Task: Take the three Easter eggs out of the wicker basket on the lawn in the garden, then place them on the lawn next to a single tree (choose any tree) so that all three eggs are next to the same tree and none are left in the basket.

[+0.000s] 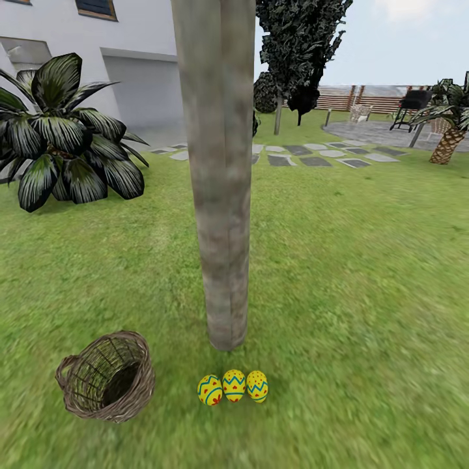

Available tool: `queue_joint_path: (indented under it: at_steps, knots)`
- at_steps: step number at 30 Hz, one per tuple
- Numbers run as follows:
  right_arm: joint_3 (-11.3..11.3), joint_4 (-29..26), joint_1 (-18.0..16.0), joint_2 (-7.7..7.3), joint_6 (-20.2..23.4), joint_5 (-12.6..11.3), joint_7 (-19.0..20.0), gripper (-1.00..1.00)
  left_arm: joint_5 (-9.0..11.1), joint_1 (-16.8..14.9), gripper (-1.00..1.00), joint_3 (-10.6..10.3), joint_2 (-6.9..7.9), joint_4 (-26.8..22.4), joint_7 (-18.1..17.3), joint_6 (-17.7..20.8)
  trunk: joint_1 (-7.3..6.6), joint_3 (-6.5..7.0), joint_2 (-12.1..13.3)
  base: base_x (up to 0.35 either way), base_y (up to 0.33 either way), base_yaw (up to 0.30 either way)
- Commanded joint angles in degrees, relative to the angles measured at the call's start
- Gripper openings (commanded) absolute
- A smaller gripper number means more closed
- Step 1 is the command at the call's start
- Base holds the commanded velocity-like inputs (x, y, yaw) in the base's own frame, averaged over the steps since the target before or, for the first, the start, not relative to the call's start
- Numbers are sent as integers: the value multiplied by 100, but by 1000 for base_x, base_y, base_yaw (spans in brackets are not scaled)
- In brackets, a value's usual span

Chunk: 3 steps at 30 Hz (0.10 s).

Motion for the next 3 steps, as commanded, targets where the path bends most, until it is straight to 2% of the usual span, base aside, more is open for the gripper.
queue_joint_path:
  at_steps: [1, 3]
  knots:
    - [-42, 6, -5, 1, 17, 61, -27, 100, 58, 0, 100, -41, 3, -18, 35, 29, 1, -6, -6, 0, 0, 0]
    - [-42, 6, -5, 1, 17, 61, -27, 100, 57, 0, 100, -41, -2, -20, 34, 29, 1, -6, -6, 0, 0, 0]
